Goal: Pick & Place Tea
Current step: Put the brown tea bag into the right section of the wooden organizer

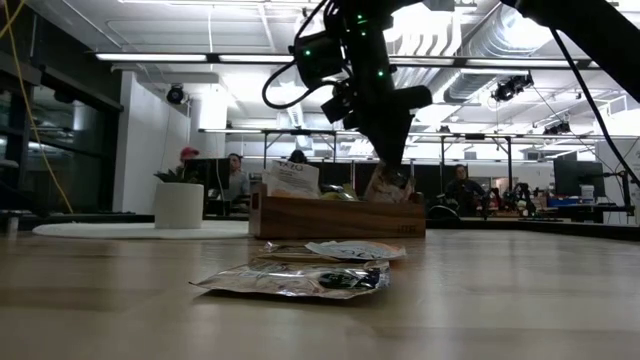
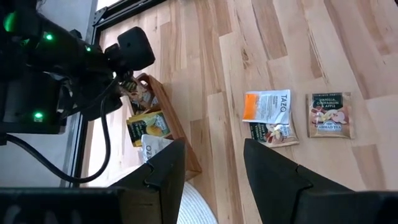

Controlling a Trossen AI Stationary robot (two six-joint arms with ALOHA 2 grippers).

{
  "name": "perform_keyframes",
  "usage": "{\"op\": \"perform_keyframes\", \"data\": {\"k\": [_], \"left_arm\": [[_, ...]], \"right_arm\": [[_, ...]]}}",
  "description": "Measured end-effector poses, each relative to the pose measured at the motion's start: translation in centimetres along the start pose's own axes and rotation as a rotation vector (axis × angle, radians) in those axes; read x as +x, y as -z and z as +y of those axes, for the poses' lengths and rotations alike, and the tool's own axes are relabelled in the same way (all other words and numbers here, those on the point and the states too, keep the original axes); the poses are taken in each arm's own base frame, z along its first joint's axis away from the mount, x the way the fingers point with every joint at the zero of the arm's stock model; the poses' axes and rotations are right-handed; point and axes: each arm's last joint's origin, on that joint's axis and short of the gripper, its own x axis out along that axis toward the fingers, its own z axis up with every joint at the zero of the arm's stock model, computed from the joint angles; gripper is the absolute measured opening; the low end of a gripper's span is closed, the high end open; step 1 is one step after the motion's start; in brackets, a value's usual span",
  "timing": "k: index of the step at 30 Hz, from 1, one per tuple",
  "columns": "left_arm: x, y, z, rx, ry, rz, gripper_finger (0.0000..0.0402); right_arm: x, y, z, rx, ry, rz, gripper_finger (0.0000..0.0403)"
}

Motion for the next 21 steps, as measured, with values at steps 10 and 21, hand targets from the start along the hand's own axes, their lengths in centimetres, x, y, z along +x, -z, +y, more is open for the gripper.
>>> {"op": "perform_keyframes", "data": {"k": [10, 21], "left_arm": [[0.0, 0.0, -0.1, -0.003, 0.026, 0.004, 0.0158], [0.0, 0.0, -0.1, -0.002, 0.025, 0.004, 0.0158]], "right_arm": [[-0.9, 0.0, -0.3, 0.036, 0.033, -0.031, 0.0180], [-4.0, 0.1, -0.8, 0.283, -0.023, -0.177, 0.0152]]}}
